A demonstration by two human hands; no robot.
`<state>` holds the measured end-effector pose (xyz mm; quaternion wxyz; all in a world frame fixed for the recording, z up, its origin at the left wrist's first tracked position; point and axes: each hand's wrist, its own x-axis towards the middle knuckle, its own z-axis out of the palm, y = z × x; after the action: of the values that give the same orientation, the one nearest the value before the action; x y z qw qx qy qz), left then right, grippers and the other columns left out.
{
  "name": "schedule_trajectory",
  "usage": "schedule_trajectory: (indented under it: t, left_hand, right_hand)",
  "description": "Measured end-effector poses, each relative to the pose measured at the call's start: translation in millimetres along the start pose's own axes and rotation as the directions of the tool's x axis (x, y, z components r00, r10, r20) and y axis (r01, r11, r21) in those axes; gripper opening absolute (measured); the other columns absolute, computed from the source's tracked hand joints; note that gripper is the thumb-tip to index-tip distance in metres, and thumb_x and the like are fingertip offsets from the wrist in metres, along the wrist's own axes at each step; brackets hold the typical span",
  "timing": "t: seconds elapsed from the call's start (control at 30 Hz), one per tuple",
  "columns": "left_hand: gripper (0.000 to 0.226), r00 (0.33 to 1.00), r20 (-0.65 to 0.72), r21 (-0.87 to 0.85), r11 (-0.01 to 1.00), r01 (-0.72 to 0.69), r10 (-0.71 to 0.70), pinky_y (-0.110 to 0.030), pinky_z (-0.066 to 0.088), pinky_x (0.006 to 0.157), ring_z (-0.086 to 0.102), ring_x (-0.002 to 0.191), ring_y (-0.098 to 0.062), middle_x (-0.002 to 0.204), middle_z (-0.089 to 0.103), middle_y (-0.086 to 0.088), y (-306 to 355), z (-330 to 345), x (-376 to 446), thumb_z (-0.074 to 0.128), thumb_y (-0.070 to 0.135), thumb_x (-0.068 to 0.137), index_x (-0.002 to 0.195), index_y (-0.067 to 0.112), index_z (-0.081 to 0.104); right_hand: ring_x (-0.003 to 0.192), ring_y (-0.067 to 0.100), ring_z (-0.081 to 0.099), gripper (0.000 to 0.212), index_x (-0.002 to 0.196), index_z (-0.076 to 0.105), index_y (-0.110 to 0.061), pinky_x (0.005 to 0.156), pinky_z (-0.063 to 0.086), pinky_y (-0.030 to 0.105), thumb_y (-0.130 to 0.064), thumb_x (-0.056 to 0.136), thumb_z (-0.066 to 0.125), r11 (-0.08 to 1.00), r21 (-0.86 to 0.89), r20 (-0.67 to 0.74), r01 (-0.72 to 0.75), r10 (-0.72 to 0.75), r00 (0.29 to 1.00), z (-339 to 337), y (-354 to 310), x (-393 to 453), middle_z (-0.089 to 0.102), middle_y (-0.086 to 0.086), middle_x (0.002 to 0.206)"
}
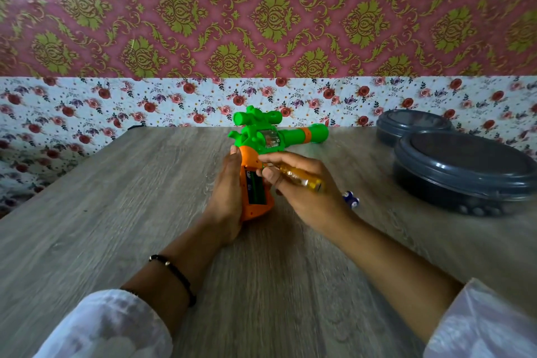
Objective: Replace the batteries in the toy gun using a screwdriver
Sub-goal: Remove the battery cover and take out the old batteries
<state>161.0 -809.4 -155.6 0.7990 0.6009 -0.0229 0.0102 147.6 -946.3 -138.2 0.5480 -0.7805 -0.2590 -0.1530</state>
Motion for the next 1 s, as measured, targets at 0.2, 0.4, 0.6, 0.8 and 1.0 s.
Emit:
schedule_trajectory:
  t: [0.2,0.4,0.6,0.8,1.0]
  left_hand:
    - [0.062,0.999,0.04,-0.025,1.0,0.014,-0.013,-0.03,0.056,0.066,0.072,0.08,-0.018,0.087,0.074,-0.007,-1,-1,2,0.021,0.057,0.096,0.11,0.014,0.062]
    - [0.066,0.997,0.073,-0.035,0.999,0.026,-0.023,-0.032,0.054,0.074,0.071,0.074,-0.018,0.08,0.073,-0.008,-1,-2,2,0.018,0.059,0.095,0.097,0.013,0.065]
    - [0.07,0.999,0.035,-0.024,1.0,-0.005,0.006,-0.041,0.047,0.09,0.059,0.099,-0.029,0.111,0.065,-0.022,1,1,-2,0.023,0.065,0.091,0.128,0.014,0.053]
    - [0.073,0.984,0.172,-0.004,0.999,-0.053,0.053,-0.023,0.049,0.053,0.055,0.051,-0.021,0.057,0.055,-0.008,-1,3,-3,0.009,0.063,0.094,0.076,0.004,0.048]
    - [0.069,0.986,0.154,-0.035,0.998,-0.057,0.062,-0.022,0.05,0.054,0.063,0.064,-0.02,0.069,0.064,-0.011,-2,3,-3,0.014,0.059,0.095,0.092,0.006,0.058]
  right_hand:
    - [0.091,0.018,0.063,0.027,0.114,0.061,-0.022,0.078,0.05,0.035,-0.031,0.089,0.057,0.901,-0.381,0.197,0.209,-0.142,0.97,8,-4,-7,0.068,0.002,0.101]
    - [0.068,0.006,0.059,0.021,0.098,0.066,-0.018,0.063,0.049,0.03,-0.029,0.085,0.054,0.939,-0.28,0.089,0.197,-0.179,0.98,6,-3,-9,0.06,-0.012,0.074]
    - [0.085,0.003,0.065,0.038,0.123,0.059,-0.018,0.082,0.052,0.029,-0.035,0.089,0.056,0.998,0.055,-0.049,-0.001,0.004,0.999,4,-4,-2,0.069,-0.007,0.085]
    - [0.055,0.02,0.063,0.025,0.079,0.066,-0.007,0.053,0.055,0.033,-0.032,0.081,0.064,0.961,0.268,-0.072,-0.063,0.085,0.994,6,-3,-5,0.063,0.006,0.062]
    - [0.076,0.024,0.067,0.01,0.08,0.062,-0.025,0.075,0.055,0.052,-0.014,0.08,0.062,0.993,0.122,-0.061,-0.012,0.019,0.998,12,8,0,0.067,0.0,0.077]
